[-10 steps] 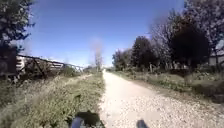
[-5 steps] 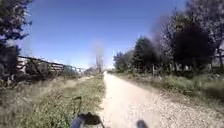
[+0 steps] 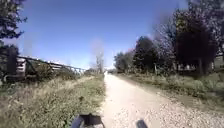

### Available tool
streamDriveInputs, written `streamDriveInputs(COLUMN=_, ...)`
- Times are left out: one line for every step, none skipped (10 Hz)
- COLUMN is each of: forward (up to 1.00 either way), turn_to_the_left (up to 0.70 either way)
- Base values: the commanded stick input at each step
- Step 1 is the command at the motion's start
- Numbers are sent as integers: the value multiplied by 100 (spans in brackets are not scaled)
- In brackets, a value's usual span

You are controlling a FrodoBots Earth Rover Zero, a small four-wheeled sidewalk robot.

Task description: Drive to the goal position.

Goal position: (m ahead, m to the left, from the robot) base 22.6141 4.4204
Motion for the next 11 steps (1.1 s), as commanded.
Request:
streamDriveInputs(forward=50, turn_to_the_left=0)
streamDriveInputs(forward=50, turn_to_the_left=0)
streamDriveInputs(forward=50, turn_to_the_left=0)
streamDriveInputs(forward=50, turn_to_the_left=0)
streamDriveInputs(forward=50, turn_to_the_left=0)
streamDriveInputs(forward=50, turn_to_the_left=-12)
streamDriveInputs(forward=50, turn_to_the_left=-50)
streamDriveInputs(forward=50, turn_to_the_left=-36)
streamDriveInputs(forward=50, turn_to_the_left=0)
streamDriveInputs(forward=50, turn_to_the_left=0)
streamDriveInputs(forward=50, turn_to_the_left=0)
